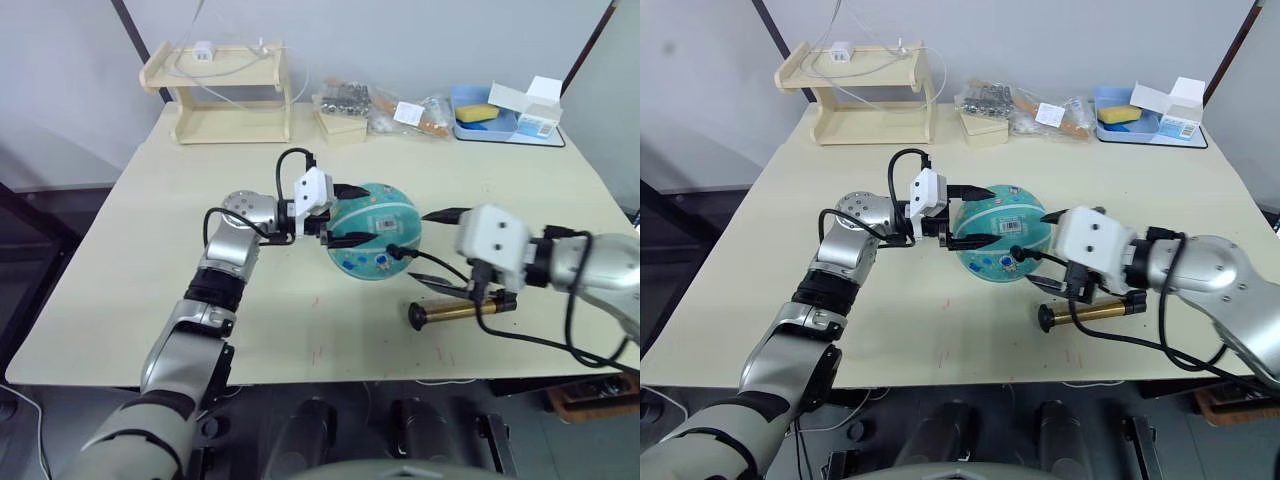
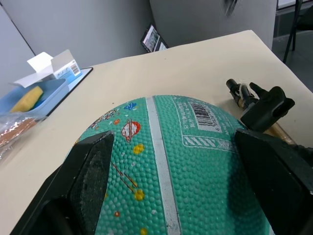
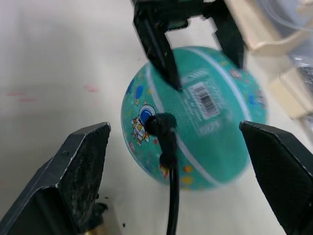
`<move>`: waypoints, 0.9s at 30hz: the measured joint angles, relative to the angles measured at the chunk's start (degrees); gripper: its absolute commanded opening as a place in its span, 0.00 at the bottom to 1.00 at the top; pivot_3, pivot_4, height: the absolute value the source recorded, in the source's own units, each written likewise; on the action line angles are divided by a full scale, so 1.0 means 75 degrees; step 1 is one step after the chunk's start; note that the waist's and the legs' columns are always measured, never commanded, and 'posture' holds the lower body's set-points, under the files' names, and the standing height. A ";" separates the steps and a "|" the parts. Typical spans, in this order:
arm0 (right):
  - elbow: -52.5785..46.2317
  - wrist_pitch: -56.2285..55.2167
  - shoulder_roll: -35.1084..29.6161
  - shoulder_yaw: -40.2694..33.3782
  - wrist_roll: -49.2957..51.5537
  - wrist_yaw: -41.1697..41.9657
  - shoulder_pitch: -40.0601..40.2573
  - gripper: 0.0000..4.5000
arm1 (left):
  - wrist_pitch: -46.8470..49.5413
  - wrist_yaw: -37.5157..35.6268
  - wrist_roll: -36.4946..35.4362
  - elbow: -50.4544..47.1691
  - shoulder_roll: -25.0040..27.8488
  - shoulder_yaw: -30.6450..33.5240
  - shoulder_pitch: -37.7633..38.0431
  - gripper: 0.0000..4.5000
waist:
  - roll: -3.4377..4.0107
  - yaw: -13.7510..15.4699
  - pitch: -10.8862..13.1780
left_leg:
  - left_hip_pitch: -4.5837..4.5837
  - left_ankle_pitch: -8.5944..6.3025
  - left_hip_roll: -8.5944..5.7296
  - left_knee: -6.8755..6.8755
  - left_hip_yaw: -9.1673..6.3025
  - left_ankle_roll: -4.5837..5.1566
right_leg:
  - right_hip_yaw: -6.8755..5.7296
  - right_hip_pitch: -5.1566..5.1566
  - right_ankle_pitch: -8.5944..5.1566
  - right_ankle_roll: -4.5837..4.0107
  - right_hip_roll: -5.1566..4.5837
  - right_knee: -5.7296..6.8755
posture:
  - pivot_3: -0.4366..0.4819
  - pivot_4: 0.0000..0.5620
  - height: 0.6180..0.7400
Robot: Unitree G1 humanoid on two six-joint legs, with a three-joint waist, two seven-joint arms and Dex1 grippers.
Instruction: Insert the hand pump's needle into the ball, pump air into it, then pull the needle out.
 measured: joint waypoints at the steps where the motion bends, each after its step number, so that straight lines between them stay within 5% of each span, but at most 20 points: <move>1: 0.0158 0.0006 0.0179 0.0270 -0.0263 0.0103 -0.0175 0.99 | 0.0006 0.0009 0.0000 -0.0006 -0.0003 0.0001 0.0003 0.92 | 0.0000 0.0008 0.0000 | -0.0003 0.0001 -0.0004 0.0001 -0.0002 -0.0002 | -0.0001 -0.0003 0.0000 0.0000 -0.0001 0.0006 | 0.48 0.27 1.00; 2: 0.0270 0.0007 0.0299 0.0441 -0.0443 0.0189 -0.0252 0.99 | 0.0013 0.0019 0.0000 -0.0019 -0.0010 -0.0004 -0.0001 0.92 | 0.0000 0.0022 0.0000 | -0.0009 0.0003 -0.0006 0.0001 -0.0007 -0.0005 | -0.0003 -0.0005 0.0000 0.0000 -0.0002 0.0006 | 0.48 0.27 1.00; 5: 0.0684 -0.0027 0.0622 0.0846 -0.1081 0.0492 -0.0515 0.75 | 0.0030 0.0073 0.0000 -0.0037 -0.0016 0.0005 0.0004 0.92 | -0.0001 -0.0002 0.0000 | -0.0011 0.0003 -0.0014 0.0003 -0.0002 -0.0005 | 0.0002 -0.0010 0.0000 0.0001 -0.0006 0.0006 | 0.48 0.27 1.00; 16: 0.0953 -0.0219 0.1179 0.0933 -0.2208 0.1099 -0.0538 0.75 | 0.0066 0.0171 0.0002 -0.0028 0.0000 0.0046 0.0014 0.92 | 0.0000 -0.0005 0.0000 | -0.0010 0.0003 -0.0015 0.0003 -0.0003 -0.0005 | 0.0002 -0.0016 0.0000 0.0000 -0.0004 0.0015 | 0.48 0.27 1.00; 18: 0.0952 -0.0198 0.1277 0.0889 -0.2274 0.1139 -0.0531 0.63 | 0.0073 0.0171 0.0001 -0.0028 0.0006 0.0064 0.0019 0.92 | 0.0000 -0.0003 0.0000 | -0.0011 0.0003 -0.0017 0.0003 -0.0003 -0.0005 | 0.0002 -0.0017 0.0000 0.0001 -0.0005 0.0015 | 0.48 0.27 1.00; 26: 0.0911 -0.0191 0.1480 0.0782 -0.2558 0.1219 -0.0460 0.63 | 0.0072 0.0160 -0.0003 -0.0043 -0.0008 0.0054 0.0021 0.92 | 0.0000 0.0007 0.0000 | -0.0019 0.0003 -0.0028 0.0003 -0.0009 -0.0005 | -0.0002 -0.0021 -0.0001 0.0001 -0.0011 0.0014 | 0.48 0.27 1.00; 27: 0.0911 -0.0186 0.1490 0.0774 -0.2574 0.1228 -0.0455 0.57 | 0.0072 0.0159 -0.0003 -0.0043 -0.0009 0.0053 0.0021 0.92 | 0.0000 0.0008 0.0000 | -0.0019 0.0003 -0.0028 0.0003 -0.0010 -0.0005 | -0.0003 -0.0021 -0.0001 0.0001 -0.0011 0.0015 | 0.48 0.27 1.00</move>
